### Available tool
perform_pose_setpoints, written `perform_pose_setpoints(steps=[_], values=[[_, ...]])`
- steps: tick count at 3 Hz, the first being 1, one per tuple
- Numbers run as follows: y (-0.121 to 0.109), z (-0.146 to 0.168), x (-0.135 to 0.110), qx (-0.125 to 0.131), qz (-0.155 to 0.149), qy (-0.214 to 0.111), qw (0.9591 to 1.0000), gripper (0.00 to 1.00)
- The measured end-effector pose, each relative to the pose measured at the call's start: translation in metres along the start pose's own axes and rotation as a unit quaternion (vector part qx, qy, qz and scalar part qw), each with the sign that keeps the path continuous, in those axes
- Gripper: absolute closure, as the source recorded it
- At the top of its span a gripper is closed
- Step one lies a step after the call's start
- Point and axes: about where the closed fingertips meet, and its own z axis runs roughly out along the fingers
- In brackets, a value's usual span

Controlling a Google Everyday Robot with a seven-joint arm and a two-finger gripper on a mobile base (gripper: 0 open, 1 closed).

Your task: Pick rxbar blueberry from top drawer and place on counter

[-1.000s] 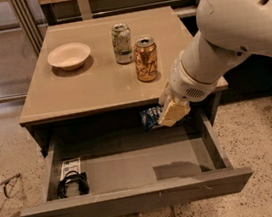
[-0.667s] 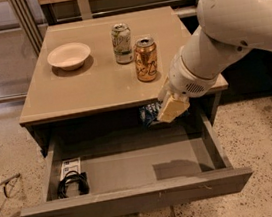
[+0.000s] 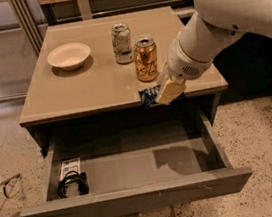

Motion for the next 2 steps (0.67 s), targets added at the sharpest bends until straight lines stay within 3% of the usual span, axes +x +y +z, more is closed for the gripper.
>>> perform_pose_setpoints(steps=[1, 2], values=[[-0.044, 0.000, 0.016, 0.027, 0.024, 0.001, 0.9993, 1.00], [-0.069, 0.000, 0.028, 0.041, 0.043, 0.003, 0.9982, 1.00]])
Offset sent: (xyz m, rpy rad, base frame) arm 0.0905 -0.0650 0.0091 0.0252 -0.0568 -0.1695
